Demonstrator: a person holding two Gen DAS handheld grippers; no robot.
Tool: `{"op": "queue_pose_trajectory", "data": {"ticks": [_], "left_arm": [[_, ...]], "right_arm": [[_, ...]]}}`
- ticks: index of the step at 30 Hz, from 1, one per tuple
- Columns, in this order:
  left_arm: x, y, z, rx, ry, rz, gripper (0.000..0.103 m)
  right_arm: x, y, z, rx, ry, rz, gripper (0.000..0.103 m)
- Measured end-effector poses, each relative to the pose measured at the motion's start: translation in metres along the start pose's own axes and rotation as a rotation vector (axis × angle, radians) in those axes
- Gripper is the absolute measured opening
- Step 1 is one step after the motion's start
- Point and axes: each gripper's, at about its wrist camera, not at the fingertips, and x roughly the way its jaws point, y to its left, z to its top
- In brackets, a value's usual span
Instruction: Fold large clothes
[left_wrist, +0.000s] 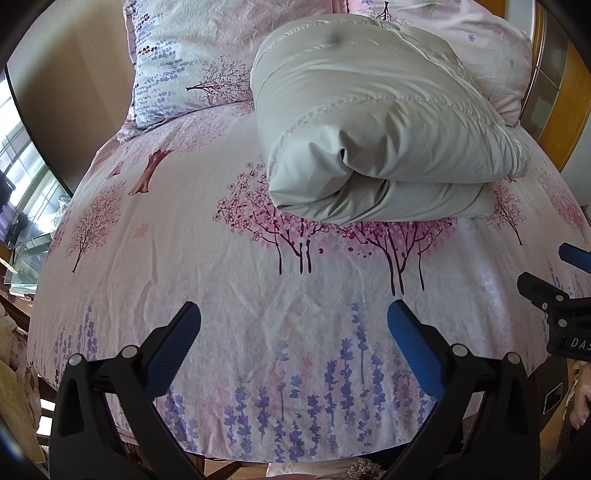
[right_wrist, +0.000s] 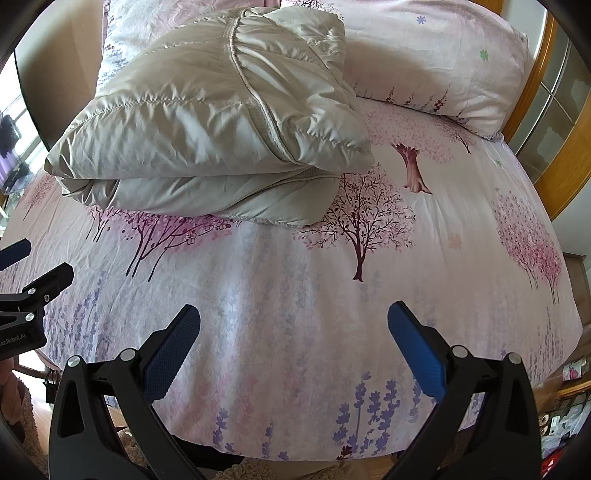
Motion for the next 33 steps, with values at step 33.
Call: {"op": "queue_pose_trajectory", "data": {"ticks": [33], "left_arm": [[0.0013,-0.0006,0.0024,0.007,0.003,-0.003,0.101]], "right_arm": [[0.0018,0.0039,0.0007,0.006,0.007,0.005,0.102]]}}
